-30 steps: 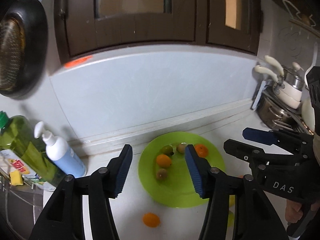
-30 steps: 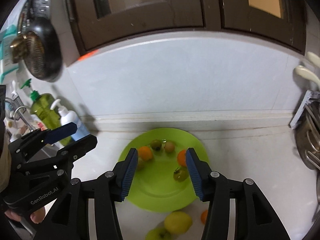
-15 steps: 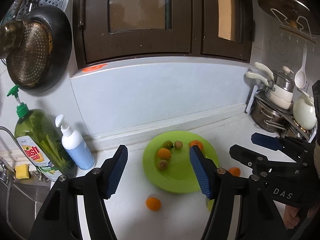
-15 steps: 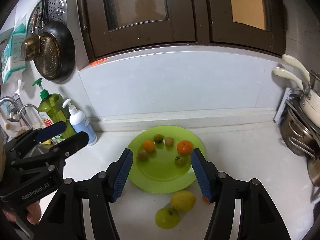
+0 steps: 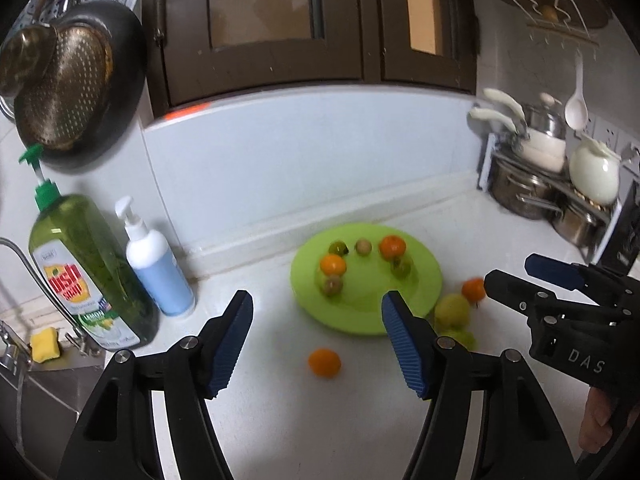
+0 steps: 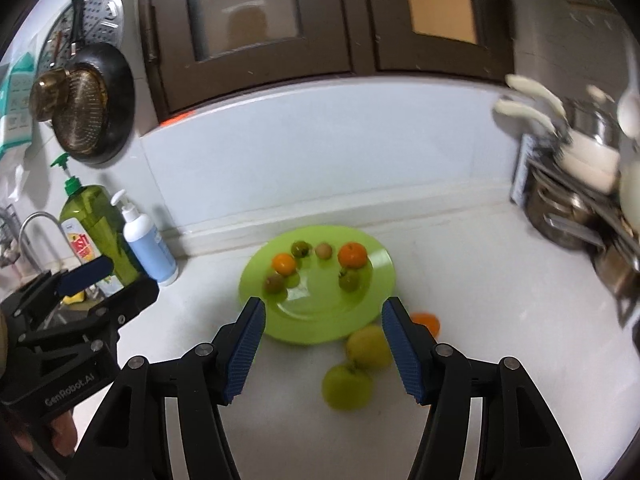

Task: Organize fruits
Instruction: 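Withdraw both open tools from the plate toward the remaining fruit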

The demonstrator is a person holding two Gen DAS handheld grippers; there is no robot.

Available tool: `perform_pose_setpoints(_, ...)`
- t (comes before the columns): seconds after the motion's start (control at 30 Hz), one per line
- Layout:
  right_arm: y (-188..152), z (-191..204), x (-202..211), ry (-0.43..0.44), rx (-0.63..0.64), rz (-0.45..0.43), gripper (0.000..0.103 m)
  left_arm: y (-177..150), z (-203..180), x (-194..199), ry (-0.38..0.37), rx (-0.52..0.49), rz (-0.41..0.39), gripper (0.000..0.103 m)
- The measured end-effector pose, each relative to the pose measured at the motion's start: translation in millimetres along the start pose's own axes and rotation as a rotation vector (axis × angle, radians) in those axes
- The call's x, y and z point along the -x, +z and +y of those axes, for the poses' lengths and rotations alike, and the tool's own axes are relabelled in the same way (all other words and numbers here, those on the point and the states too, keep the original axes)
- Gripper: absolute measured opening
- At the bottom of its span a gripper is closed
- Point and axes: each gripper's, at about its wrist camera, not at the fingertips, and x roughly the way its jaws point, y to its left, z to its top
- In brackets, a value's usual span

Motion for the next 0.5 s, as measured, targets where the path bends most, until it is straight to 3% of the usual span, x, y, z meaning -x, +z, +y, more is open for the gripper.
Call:
perform_pose_setpoints(0.2,-31,2,-7,-0.050,-0.090,0.034,0.061,-22,4,-7,-0.025,-0.039,-0.001,0.066)
perform_pose_setpoints(0.5,-64,-3,-34,-0.111,-0.139,0.100,0.061,-53,5,-41,-0.046,-0.068,0.088,0.066)
